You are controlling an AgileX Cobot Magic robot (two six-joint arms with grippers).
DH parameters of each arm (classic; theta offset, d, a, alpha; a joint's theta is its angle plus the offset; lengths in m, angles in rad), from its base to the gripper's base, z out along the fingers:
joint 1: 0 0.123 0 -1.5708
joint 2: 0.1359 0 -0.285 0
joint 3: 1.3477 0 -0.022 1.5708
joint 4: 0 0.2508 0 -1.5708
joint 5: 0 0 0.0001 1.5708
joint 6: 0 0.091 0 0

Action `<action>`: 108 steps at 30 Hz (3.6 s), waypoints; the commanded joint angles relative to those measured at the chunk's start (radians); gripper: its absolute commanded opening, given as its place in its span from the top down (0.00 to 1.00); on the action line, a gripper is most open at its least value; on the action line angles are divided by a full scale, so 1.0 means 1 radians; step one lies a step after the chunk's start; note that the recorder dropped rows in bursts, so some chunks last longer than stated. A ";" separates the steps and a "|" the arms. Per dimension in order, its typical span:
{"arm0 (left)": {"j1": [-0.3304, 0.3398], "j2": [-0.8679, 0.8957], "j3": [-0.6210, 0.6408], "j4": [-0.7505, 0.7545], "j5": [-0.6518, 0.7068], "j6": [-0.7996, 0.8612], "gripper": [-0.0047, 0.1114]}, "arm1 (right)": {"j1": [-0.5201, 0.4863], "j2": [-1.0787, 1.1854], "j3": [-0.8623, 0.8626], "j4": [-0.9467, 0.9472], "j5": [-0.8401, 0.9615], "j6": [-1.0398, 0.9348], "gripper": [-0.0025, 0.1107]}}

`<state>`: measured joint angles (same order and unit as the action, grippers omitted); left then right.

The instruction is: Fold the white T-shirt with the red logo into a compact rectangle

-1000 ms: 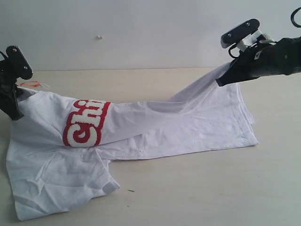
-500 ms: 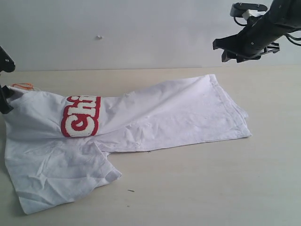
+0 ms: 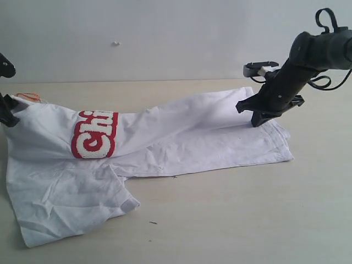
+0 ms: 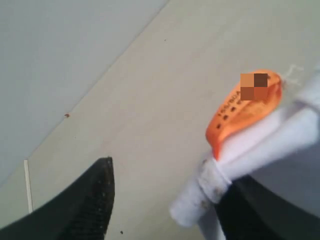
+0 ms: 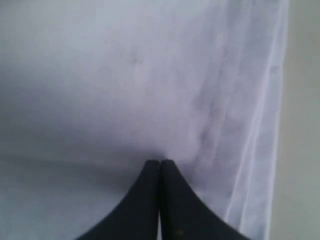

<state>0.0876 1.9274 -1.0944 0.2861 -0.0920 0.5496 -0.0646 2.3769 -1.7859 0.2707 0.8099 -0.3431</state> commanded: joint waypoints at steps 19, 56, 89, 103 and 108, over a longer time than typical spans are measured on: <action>0.024 0.004 -0.130 -0.035 0.300 -0.606 0.24 | 0.001 0.059 -0.006 -0.088 0.030 0.041 0.98; 0.044 -0.087 -0.304 -0.758 0.582 0.041 0.22 | 0.001 0.059 -0.006 -0.125 0.077 0.041 0.98; 0.192 -0.089 -0.349 -1.143 0.889 0.152 0.23 | 0.001 0.059 -0.017 -0.151 0.132 0.041 0.98; 0.016 -0.089 -0.159 -1.129 1.024 0.792 0.24 | 0.001 0.055 -0.060 -0.149 0.154 0.059 0.98; -0.092 -0.087 -0.076 -1.127 0.879 0.855 0.47 | 0.001 0.055 -0.060 -0.147 0.152 0.059 0.98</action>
<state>0.0452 1.8494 -1.2090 -0.8291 0.8471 1.3475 -0.0589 2.4067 -1.8530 0.1642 0.9142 -0.2849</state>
